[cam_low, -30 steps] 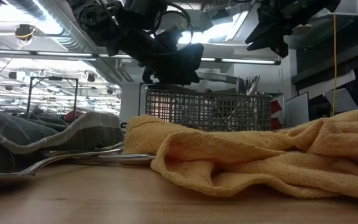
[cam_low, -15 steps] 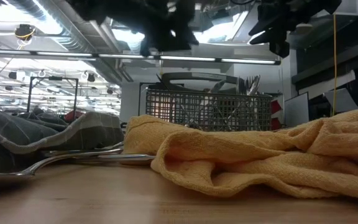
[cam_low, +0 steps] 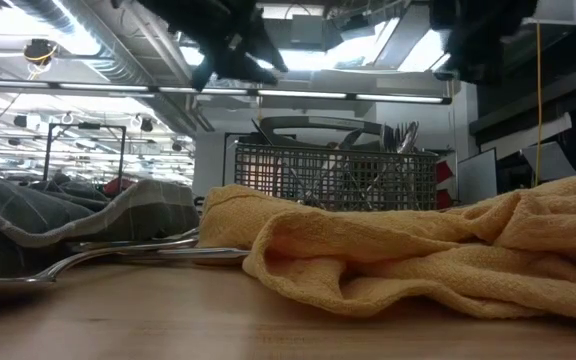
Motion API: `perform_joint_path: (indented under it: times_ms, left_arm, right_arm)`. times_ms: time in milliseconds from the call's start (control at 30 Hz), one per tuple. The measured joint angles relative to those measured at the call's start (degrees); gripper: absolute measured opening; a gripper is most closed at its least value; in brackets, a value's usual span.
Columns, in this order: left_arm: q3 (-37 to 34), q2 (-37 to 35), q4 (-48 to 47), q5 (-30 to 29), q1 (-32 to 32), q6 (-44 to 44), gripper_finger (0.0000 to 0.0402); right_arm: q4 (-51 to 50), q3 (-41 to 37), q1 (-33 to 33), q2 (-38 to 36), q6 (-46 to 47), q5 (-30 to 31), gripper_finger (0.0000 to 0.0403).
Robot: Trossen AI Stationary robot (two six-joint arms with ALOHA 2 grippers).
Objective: Sort silverware
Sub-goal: Put the silver spoon into the gray utensil holder
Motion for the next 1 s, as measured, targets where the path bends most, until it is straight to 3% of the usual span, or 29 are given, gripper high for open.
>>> perform_joint_path:
  times_ms: [133,367,700,1000]
  left_arm:
    - [0.00,0.28,-3.37,3.09,0.00,-3.29,0.0117]
    - [0.00,0.42,-4.59,5.89,-0.04,-2.42,0.0117]
    - [0.00,0.42,-5.99,6.03,-0.02,-0.52,0.0117]
    - [0.00,0.44,-6.60,6.03,-0.02,0.62,0.0117]
  right_arm:
    - [-5.13,0.00,5.57,0.01,9.26,7.58,0.0101]
    - [-7.50,-1.08,16.88,0.56,17.36,12.24,0.0101]
    - [-0.33,-3.87,31.98,11.31,14.67,16.46,0.0101]
    - [4.06,-3.87,34.53,24.26,9.00,17.30,0.0101]
